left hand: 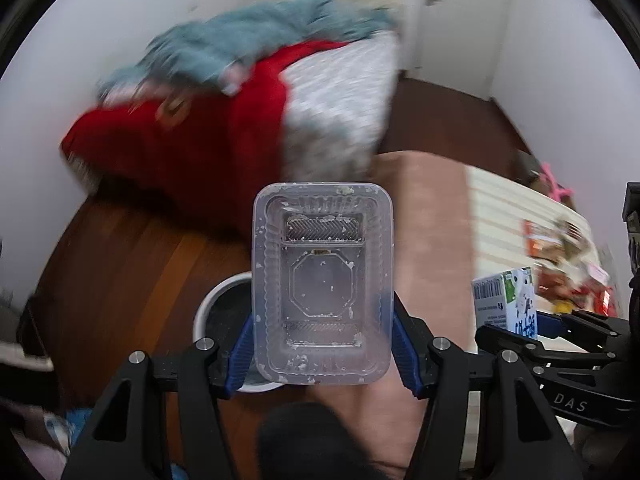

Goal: Collect trash
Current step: 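Carry both items over the white bin and open both tools to drop them, then move both tools back from the bin toward the table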

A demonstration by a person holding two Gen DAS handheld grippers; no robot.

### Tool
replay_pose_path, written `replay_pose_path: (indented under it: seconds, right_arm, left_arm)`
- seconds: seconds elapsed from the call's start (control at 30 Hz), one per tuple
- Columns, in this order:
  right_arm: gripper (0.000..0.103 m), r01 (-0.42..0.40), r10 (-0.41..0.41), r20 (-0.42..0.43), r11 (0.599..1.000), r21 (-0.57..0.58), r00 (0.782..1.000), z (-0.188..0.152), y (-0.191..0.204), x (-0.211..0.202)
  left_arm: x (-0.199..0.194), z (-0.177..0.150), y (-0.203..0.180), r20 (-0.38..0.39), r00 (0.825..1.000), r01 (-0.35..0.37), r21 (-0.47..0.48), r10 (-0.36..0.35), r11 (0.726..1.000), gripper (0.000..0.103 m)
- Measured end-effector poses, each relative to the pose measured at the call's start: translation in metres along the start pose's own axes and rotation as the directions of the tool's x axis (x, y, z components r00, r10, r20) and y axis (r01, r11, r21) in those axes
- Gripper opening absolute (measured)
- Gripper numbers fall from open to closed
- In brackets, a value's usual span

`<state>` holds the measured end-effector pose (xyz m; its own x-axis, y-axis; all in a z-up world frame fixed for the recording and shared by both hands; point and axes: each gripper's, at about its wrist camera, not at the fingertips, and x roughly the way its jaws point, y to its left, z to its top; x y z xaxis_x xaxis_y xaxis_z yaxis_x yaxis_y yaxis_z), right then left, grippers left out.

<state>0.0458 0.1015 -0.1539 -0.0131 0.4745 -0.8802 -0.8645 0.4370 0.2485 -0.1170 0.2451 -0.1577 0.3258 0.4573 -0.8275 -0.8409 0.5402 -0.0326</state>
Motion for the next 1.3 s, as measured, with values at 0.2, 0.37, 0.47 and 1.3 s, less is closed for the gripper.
replay_pose_path:
  seconds: [0.2, 0.37, 0.47, 1.3]
  right_arm:
    - [0.053, -0.098, 0.085, -0.124, 0.99, -0.104, 0.989, 0.036, 0.087, 0.095]
    - [0.053, -0.1, 0.058, -0.253, 0.983, -0.154, 0.966, 0.054, 0.134, 0.191]
    - [0.053, -0.087, 0.031, -0.312, 0.982, -0.167, 0.949, 0.058, 0.145, 0.239]
    - [0.103, 0.042, -0.167, -0.379, 0.948, -0.316, 0.91, 0.052, 0.163, 0.311]
  left_arm:
    - [0.076, -0.006, 0.09, -0.146, 0.988, 0.018, -0.156, -0.041, 0.988, 0.056]
    - [0.146, -0.009, 0.135, -0.267, 0.956, 0.051, -0.247, -0.118, 0.968, 0.056]
    - [0.184, -0.012, 0.152, -0.319, 0.93, 0.076, -0.313, -0.18, 0.947, 0.057]
    - [0.141, -0.06, 0.175, -0.324, 0.934, -0.253, -0.295, 0.152, 0.921, 0.103]
